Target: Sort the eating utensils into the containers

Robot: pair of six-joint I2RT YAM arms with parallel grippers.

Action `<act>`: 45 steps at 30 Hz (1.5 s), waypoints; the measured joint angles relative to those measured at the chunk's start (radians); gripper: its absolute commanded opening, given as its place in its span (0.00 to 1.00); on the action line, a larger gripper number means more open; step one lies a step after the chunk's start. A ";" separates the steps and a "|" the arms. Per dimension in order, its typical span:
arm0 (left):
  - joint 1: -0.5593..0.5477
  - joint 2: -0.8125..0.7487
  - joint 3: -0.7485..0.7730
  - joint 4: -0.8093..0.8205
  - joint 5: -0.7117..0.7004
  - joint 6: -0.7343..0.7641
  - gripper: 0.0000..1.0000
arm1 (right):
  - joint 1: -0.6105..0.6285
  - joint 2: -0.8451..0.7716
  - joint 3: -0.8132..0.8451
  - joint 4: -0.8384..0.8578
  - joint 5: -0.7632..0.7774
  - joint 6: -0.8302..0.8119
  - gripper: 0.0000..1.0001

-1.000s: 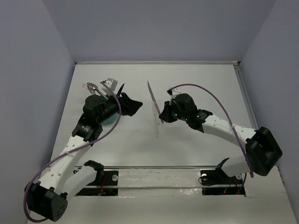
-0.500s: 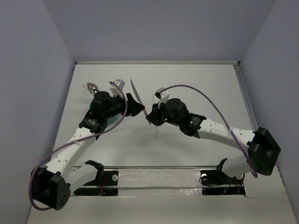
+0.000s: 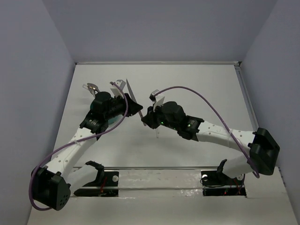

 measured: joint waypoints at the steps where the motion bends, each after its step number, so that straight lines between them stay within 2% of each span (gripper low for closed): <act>1: 0.000 0.000 0.000 0.005 0.003 -0.009 0.05 | 0.000 0.006 0.000 0.000 0.005 -0.001 0.00; 2: -0.006 0.000 0.001 0.007 0.005 -0.010 0.00 | 0.000 0.013 0.000 0.000 0.008 -0.003 0.00; 4: -0.011 0.001 0.002 0.001 0.003 -0.010 0.00 | 0.001 0.019 0.000 0.000 0.017 -0.003 0.02; 6: -0.011 0.001 0.002 0.001 -0.002 -0.010 0.00 | 0.001 0.021 0.002 0.001 0.019 -0.003 0.09; 7: -0.011 0.001 0.002 0.000 -0.005 -0.010 0.00 | 0.002 0.022 0.002 0.001 0.020 -0.004 0.19; 9: -0.011 0.001 0.002 0.000 -0.010 -0.010 0.00 | 0.002 0.022 0.002 0.001 0.024 -0.007 0.28; 10: -0.011 0.001 0.002 0.000 -0.012 -0.010 0.00 | 0.003 0.022 0.002 0.002 0.030 -0.007 0.45; 12: -0.012 0.001 0.003 -0.004 -0.031 -0.002 0.00 | 0.007 0.022 0.002 0.005 0.054 -0.010 0.58; 13: -0.011 0.000 0.003 -0.010 -0.046 0.002 0.00 | 0.007 0.020 0.000 0.006 0.068 -0.006 0.69; 16: 0.000 -0.007 0.003 -0.034 -0.108 0.019 0.00 | 0.006 0.003 -0.016 0.012 0.110 -0.006 0.79; 25: 0.076 -0.111 0.018 -0.104 -0.376 0.091 0.00 | 0.005 -0.168 -0.179 0.032 0.196 -0.003 0.80; 33: 0.142 -0.096 0.044 -0.112 -0.604 0.158 0.00 | 0.005 -0.266 -0.322 0.073 0.268 0.016 0.80; 39: 0.180 -0.085 0.038 -0.071 -0.702 0.191 0.00 | 0.005 -0.343 -0.409 0.115 0.270 0.038 0.80; 45: 0.213 -0.074 -0.003 -0.013 -0.732 0.201 0.00 | 0.006 -0.410 -0.454 0.147 0.270 0.054 0.80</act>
